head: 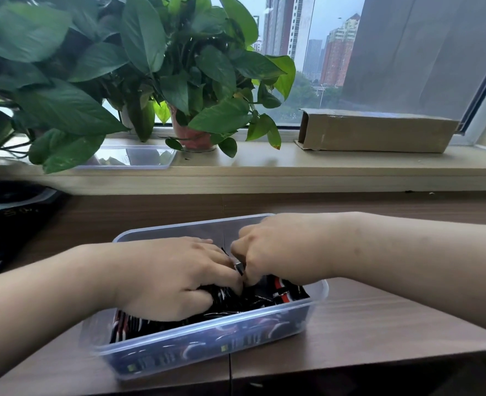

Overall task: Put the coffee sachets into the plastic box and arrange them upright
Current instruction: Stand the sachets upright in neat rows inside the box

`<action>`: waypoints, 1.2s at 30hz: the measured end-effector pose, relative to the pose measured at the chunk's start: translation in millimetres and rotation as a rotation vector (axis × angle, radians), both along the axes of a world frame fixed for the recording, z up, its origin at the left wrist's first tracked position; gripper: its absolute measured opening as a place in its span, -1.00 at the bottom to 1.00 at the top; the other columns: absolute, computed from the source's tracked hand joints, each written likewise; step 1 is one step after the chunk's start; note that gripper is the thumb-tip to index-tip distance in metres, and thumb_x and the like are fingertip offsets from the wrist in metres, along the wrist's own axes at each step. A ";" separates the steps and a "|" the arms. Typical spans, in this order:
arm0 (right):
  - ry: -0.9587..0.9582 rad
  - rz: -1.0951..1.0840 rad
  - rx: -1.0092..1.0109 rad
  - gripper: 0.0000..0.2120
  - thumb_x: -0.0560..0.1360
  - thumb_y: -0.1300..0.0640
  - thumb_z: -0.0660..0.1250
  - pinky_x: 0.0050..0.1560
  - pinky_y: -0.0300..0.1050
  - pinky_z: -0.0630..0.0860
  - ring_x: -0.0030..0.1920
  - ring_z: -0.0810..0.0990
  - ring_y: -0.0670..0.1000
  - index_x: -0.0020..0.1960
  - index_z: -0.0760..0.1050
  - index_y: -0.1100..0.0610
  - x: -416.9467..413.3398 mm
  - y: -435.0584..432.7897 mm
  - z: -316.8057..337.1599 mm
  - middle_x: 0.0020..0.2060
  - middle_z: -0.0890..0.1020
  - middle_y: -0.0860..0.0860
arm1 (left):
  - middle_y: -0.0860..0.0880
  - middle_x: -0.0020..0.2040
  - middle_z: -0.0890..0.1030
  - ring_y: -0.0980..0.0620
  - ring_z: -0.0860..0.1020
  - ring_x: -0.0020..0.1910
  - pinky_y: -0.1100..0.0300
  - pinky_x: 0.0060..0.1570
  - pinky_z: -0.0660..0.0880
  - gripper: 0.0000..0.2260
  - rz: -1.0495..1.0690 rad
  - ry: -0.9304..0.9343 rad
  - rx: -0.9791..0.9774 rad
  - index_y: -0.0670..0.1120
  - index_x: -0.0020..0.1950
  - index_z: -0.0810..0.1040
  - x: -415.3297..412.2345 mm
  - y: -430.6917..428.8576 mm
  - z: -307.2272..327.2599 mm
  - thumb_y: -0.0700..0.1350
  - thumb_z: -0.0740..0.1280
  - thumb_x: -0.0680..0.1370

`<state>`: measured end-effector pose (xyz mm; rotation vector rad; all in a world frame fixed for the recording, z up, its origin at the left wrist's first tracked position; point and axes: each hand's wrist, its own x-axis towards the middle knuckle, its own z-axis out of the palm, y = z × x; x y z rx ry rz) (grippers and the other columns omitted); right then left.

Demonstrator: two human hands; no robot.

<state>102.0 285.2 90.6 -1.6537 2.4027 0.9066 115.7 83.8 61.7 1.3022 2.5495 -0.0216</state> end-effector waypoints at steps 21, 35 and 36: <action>-0.190 -0.098 -0.499 -0.79 0.48 0.24 0.27 -0.08 0.00 0.53 -0.16 0.61 0.02 -0.07 0.67 0.06 10.0 15.9 17.3 -0.24 0.69 -0.04 | 0.32 0.42 0.36 0.36 0.23 0.38 0.26 0.41 0.22 -0.39 0.113 0.067 0.031 0.34 0.46 0.26 8.6 2.1 9.2 0.06 0.06 0.39; -0.672 -0.888 -1.624 -0.85 0.36 0.15 0.57 0.03 0.18 0.65 -0.14 0.74 0.13 -0.10 0.66 0.08 24.0 12.5 3.3 -0.23 0.74 0.07 | 0.32 0.16 0.58 0.36 0.56 0.12 0.18 0.16 0.56 -0.35 0.450 0.083 0.757 0.36 0.38 0.33 35.2 4.0 34.4 0.38 0.42 0.33; -0.716 -0.902 -1.679 -0.83 0.36 0.17 0.57 0.01 0.15 0.66 -0.15 0.74 0.11 -0.08 0.65 0.08 24.5 7.1 0.4 -0.21 0.75 0.07 | 0.34 0.16 0.57 0.37 0.55 0.10 0.21 0.15 0.56 -0.30 0.459 0.117 0.745 0.39 0.39 0.28 36.7 8.4 33.0 0.37 0.45 0.30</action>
